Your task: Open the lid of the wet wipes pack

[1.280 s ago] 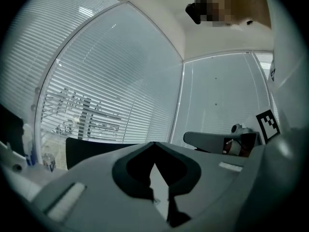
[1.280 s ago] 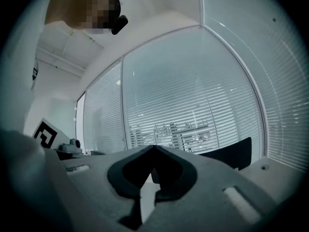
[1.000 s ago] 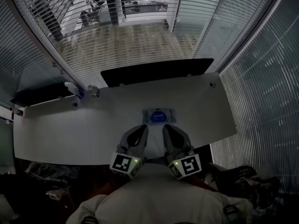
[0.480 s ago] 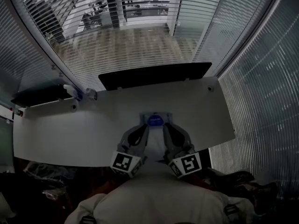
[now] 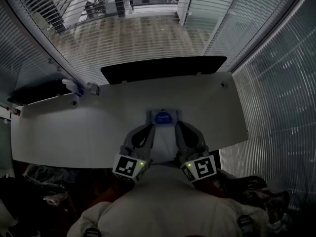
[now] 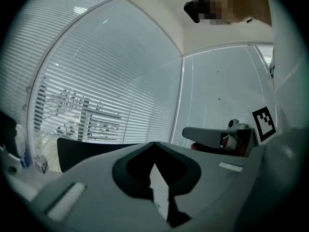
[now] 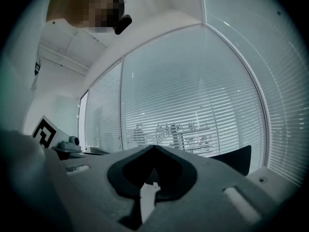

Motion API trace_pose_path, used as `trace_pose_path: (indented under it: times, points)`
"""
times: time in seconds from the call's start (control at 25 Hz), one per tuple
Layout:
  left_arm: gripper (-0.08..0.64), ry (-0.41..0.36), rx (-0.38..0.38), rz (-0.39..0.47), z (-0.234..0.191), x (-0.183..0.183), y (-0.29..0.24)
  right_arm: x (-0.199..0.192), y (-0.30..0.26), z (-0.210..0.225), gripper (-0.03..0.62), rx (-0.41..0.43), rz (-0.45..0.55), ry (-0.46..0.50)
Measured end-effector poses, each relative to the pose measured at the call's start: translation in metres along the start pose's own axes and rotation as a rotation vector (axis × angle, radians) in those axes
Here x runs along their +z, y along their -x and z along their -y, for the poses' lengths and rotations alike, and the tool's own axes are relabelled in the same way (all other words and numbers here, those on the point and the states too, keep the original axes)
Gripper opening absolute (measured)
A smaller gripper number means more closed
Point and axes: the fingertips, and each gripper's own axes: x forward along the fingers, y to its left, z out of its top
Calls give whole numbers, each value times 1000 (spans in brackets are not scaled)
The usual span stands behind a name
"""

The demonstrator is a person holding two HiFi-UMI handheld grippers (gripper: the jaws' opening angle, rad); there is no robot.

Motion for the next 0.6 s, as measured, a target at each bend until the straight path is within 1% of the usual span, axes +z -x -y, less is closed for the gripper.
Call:
trace_pose_path:
  times: [0.16,0.32,0.6]
  points:
    - [3,29,19,-32,-9,-13,1,-10,-2,-1,2,-2,-38,17]
    - [3,36,31,-29,-22,-16,-4,-24,-10,-1,0,1,-78,31]
    - [3,89,51,-91,-38,-58,-7,-55,-21,0,2,26,-144,95]
